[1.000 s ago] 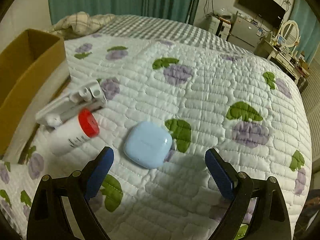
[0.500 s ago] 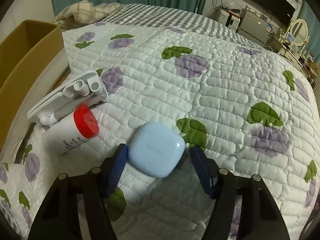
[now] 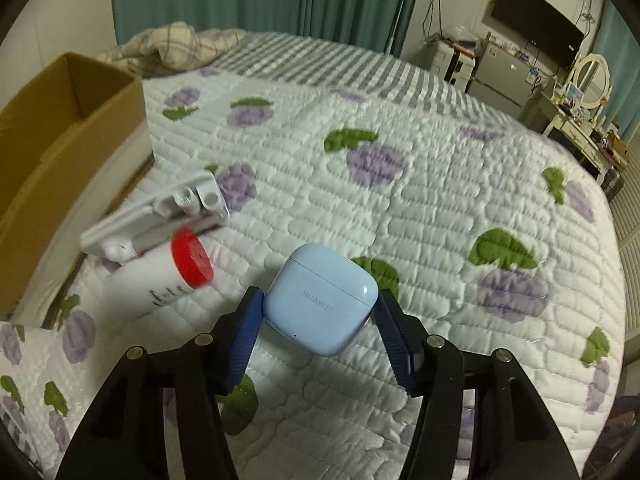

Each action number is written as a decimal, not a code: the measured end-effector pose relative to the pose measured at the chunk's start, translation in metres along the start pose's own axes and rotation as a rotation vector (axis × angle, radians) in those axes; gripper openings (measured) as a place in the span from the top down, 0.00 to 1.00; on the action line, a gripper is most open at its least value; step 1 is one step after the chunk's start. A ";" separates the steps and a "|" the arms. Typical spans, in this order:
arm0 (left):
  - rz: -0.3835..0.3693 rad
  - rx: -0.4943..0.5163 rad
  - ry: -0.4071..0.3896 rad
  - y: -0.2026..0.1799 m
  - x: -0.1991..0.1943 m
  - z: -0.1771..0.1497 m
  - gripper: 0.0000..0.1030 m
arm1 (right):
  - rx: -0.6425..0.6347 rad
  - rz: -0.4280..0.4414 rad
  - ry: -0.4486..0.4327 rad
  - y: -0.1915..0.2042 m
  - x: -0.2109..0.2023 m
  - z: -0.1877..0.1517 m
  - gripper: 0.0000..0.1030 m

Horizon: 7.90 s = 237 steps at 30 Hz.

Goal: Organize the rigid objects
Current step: 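Grasp the light blue earbud case with the right tool, then carry the blue earbud case into the box with the right tool and release, then grasp the white bottle with red cap with the right tool, then carry the red-capped bottle into the box with the right tool and release, then grasp the white phone stand with the right tool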

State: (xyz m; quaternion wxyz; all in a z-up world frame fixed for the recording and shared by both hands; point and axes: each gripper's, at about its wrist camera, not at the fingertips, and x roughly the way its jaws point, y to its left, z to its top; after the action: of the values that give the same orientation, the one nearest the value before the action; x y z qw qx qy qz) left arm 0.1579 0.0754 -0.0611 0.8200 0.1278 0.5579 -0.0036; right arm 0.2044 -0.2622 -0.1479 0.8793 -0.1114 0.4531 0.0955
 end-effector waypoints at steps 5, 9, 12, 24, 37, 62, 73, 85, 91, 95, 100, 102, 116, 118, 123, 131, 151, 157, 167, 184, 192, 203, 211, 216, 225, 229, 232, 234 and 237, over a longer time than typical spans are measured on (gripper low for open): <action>0.007 0.004 0.001 -0.001 0.000 0.001 0.91 | -0.008 0.001 -0.072 -0.001 -0.035 0.018 0.44; 0.009 0.005 0.001 -0.001 0.000 0.001 0.91 | -0.025 0.018 -0.159 0.006 -0.073 0.042 0.44; 0.008 0.004 0.000 -0.001 0.000 0.001 0.91 | -0.030 0.053 -0.238 0.017 -0.106 0.065 0.44; 0.002 0.003 -0.003 -0.001 0.000 0.001 0.91 | -0.162 0.265 -0.327 0.133 -0.131 0.105 0.44; -0.006 0.003 -0.008 0.000 0.002 0.001 0.91 | -0.264 0.364 -0.152 0.218 -0.061 0.070 0.44; -0.003 0.004 -0.007 0.001 0.003 -0.001 0.91 | -0.127 0.278 -0.261 0.156 -0.093 0.079 0.10; -0.001 0.004 -0.006 0.000 0.003 -0.002 0.91 | -0.005 0.100 -0.219 0.074 -0.093 0.066 0.10; 0.000 0.007 -0.006 0.000 0.003 -0.002 0.91 | 0.128 0.019 -0.013 0.046 -0.001 0.017 0.10; -0.004 0.006 -0.006 0.002 0.002 -0.004 0.91 | 0.125 0.059 0.039 0.056 0.024 0.012 0.10; -0.004 0.006 -0.006 0.002 0.002 -0.004 0.91 | 0.137 0.081 0.046 0.062 0.030 0.013 0.10; -0.002 0.007 -0.005 0.003 0.003 -0.005 0.91 | 0.162 0.127 0.119 0.069 0.051 0.013 0.10; -0.002 0.006 -0.006 0.003 0.003 -0.005 0.91 | 0.145 0.112 0.126 0.075 0.054 0.013 0.10; 0.007 0.011 -0.006 0.002 0.004 -0.006 0.91 | 0.128 0.185 0.071 0.079 0.032 0.007 0.49; 0.007 0.012 -0.006 0.002 0.004 -0.006 0.91 | 0.122 0.192 0.068 0.079 0.029 0.006 0.52; 0.007 0.011 -0.007 0.001 0.004 -0.005 0.91 | 0.102 0.206 0.067 0.083 0.018 0.001 0.57; 0.007 0.012 -0.007 0.002 0.004 -0.006 0.91 | 0.089 0.213 0.038 0.084 0.000 -0.001 0.62; 0.004 0.009 -0.007 0.001 0.004 -0.005 0.91 | -0.016 0.191 -0.135 0.086 -0.099 0.056 0.63; 0.001 0.005 -0.007 0.000 0.004 -0.004 0.91 | -0.085 0.256 -0.201 0.119 -0.130 0.089 0.63; -0.016 -0.004 -0.016 0.001 0.003 -0.002 0.91 | -0.160 0.412 -0.124 0.200 -0.106 0.093 0.63; -0.023 -0.004 -0.020 0.002 0.003 -0.003 0.91 | -0.107 0.453 0.004 0.230 -0.034 0.089 0.62; -0.021 -0.009 -0.016 0.004 0.004 -0.004 0.91 | -0.054 0.377 -0.112 0.205 -0.070 0.101 0.31; -0.012 -0.008 -0.014 0.003 0.004 -0.004 0.91 | -0.033 0.166 -0.245 0.136 -0.120 0.099 0.07; -0.005 -0.008 -0.013 0.003 0.004 -0.005 0.91 | 0.051 0.077 -0.177 0.082 -0.094 0.072 0.07; 0.001 -0.005 -0.012 0.001 0.004 -0.006 0.91 | 0.106 0.064 -0.087 0.061 -0.055 0.049 0.07; 0.021 0.011 -0.015 -0.001 0.005 -0.007 0.91 | 0.153 0.073 0.071 0.059 0.018 0.013 0.07; 0.017 0.009 -0.014 -0.001 0.006 -0.007 0.91 | 0.170 0.105 0.117 0.060 0.039 0.008 0.07; 0.012 0.007 -0.015 -0.001 0.006 -0.007 0.91 | 0.199 0.151 0.122 0.059 0.046 0.010 0.07; 0.011 0.006 -0.015 -0.001 0.006 -0.007 0.91 | 0.219 0.194 0.147 0.060 0.055 0.010 0.05; 0.010 0.006 -0.016 -0.001 0.006 -0.007 0.91 | 0.265 0.211 0.173 0.060 0.065 0.013 0.00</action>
State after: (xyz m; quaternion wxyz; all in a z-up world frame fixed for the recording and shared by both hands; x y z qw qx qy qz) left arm 0.1536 0.0768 -0.0695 0.8240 0.1329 0.5508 -0.0020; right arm 0.2356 -0.1969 -0.2004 0.8291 0.0457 0.5448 0.1169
